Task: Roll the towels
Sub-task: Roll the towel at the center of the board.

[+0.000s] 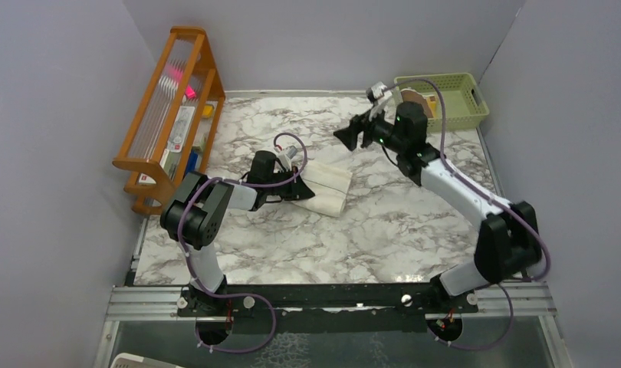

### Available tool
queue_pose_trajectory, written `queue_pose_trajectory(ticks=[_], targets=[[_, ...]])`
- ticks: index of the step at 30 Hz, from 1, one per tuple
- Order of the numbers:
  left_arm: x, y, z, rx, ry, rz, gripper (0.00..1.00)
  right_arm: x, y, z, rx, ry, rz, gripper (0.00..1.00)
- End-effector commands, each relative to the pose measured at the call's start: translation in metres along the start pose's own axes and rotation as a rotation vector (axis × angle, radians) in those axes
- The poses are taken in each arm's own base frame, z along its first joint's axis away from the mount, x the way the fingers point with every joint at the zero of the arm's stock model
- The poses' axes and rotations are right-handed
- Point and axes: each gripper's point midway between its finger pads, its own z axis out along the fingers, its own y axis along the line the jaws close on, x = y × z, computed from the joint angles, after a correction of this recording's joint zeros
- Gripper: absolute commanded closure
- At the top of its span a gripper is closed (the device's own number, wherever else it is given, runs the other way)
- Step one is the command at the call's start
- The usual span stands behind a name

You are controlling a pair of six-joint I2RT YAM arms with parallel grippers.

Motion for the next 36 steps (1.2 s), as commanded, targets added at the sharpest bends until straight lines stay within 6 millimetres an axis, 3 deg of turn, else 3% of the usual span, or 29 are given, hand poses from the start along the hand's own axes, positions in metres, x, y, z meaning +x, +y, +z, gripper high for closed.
queue_pose_trajectory(ticks=[1,2,4,7,8,9,11,15,17,19,23,25,26,28,29,30,31,33,35,36], targets=[[0.018,0.033,0.003,-0.134,0.044,-0.017,1.0,0.058,-0.046,0.048,-0.006,0.257,-0.118,0.52],[0.017,0.033,0.003,-0.133,0.044,-0.014,1.0,0.056,-0.041,0.046,0.015,0.21,-0.177,0.54],[0.016,0.033,0.003,-0.137,0.042,-0.012,1.0,0.034,-0.015,0.033,0.089,0.037,-0.416,0.46],[0.014,0.032,0.002,-0.139,0.035,-0.013,1.0,0.008,0.02,-0.007,0.228,-0.183,-0.738,0.38],[0.014,0.032,0.003,-0.138,0.037,-0.013,1.0,0.004,0.026,-0.019,0.245,-0.24,-0.782,0.12],[0.014,0.033,0.003,-0.139,0.036,-0.012,1.0,0.008,0.029,-0.026,0.237,-0.252,-0.809,0.01],[0.014,0.033,0.004,-0.137,0.04,-0.013,1.0,0.032,0.023,-0.022,0.222,-0.176,-0.821,0.0],[0.012,0.034,0.007,-0.132,0.042,-0.012,1.0,0.114,0.005,0.019,0.158,0.217,-0.669,0.0],[0.01,0.032,0.007,-0.132,0.036,-0.009,1.0,0.125,0.005,0.028,0.161,0.296,-0.584,0.0],[0.006,0.03,0.006,-0.132,0.026,-0.004,1.0,0.107,0.015,0.024,0.183,0.203,-0.59,0.0],[0.001,0.027,0.006,-0.126,0.014,0.0,1.0,0.004,0.04,-0.029,0.297,-0.221,-0.606,0.0],[0.0,0.026,0.006,-0.121,0.016,0.0,1.0,-0.015,0.045,-0.049,0.278,-0.33,-0.579,0.0],[0.0,0.026,0.007,-0.12,0.015,-0.001,1.0,-0.013,0.045,-0.051,0.246,-0.354,-0.564,0.0],[0.001,0.026,0.007,-0.117,0.02,-0.004,1.0,0.011,0.026,-0.045,0.271,-0.295,-0.512,0.0],[0.001,0.026,0.008,-0.116,0.022,-0.005,1.0,0.027,0.02,-0.034,0.274,-0.197,-0.478,0.0],[0.001,0.026,0.007,-0.115,0.023,-0.006,1.0,0.031,0.018,-0.017,0.269,-0.071,-0.413,0.0],[0.001,0.026,0.007,-0.117,0.022,-0.005,1.0,0.052,0.013,-0.007,0.27,0.068,-0.374,0.0],[0.0,0.026,0.005,-0.122,0.016,-0.007,1.0,0.071,0.002,0.001,0.332,0.202,-0.309,0.0],[0.0,0.026,0.005,-0.121,0.014,-0.007,1.0,0.078,0.007,-0.004,0.361,0.215,-0.369,0.0],[0.0,0.025,0.005,-0.12,0.015,-0.008,1.0,0.076,0.02,-0.007,0.331,0.181,-0.443,0.0]])
